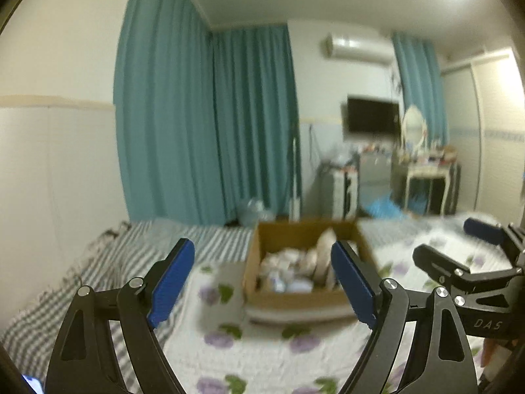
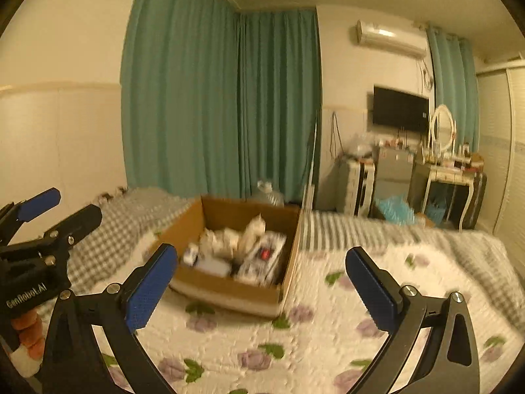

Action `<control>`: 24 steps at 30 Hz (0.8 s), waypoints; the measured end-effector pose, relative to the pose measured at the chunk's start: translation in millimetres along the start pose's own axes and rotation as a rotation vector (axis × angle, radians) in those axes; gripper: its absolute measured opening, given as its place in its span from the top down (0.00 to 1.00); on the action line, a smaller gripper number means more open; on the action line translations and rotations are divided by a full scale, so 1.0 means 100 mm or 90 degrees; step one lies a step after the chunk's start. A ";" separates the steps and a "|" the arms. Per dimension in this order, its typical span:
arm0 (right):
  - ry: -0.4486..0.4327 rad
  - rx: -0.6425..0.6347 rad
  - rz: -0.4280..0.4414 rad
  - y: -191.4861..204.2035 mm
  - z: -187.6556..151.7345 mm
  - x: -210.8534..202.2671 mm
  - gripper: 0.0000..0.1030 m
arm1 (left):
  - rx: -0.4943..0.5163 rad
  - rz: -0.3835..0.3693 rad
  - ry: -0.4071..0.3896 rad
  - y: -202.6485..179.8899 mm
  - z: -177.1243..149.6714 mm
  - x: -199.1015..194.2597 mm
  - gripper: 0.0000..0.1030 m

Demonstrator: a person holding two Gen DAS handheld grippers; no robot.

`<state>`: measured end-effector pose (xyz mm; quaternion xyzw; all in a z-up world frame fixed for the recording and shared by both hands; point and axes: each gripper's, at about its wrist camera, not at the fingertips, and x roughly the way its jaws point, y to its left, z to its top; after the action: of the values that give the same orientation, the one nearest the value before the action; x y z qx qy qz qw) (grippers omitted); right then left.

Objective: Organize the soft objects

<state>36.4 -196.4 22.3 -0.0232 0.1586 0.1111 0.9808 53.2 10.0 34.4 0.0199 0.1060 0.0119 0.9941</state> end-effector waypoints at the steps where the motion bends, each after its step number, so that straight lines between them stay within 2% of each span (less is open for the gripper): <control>1: 0.007 0.004 -0.002 0.00 -0.08 0.06 0.00 | 0.007 0.004 0.014 -0.01 -0.09 0.07 0.16; 5: 0.040 0.011 -0.012 -0.01 -0.23 0.24 0.00 | 0.004 0.001 0.042 -0.04 -0.27 0.20 0.16; 10: 0.042 0.024 -0.019 -0.08 -0.22 0.24 0.00 | 0.001 -0.005 0.067 -0.03 -0.36 0.28 0.16; 24: 0.045 0.029 -0.025 -0.11 -0.20 0.22 0.00 | -0.010 -0.003 0.074 0.01 -0.44 0.28 0.16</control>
<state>53.2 -204.0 -3.2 -0.0079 0.1948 0.0874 0.9769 71.1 13.6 -14.4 0.0109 0.1638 0.0112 0.9864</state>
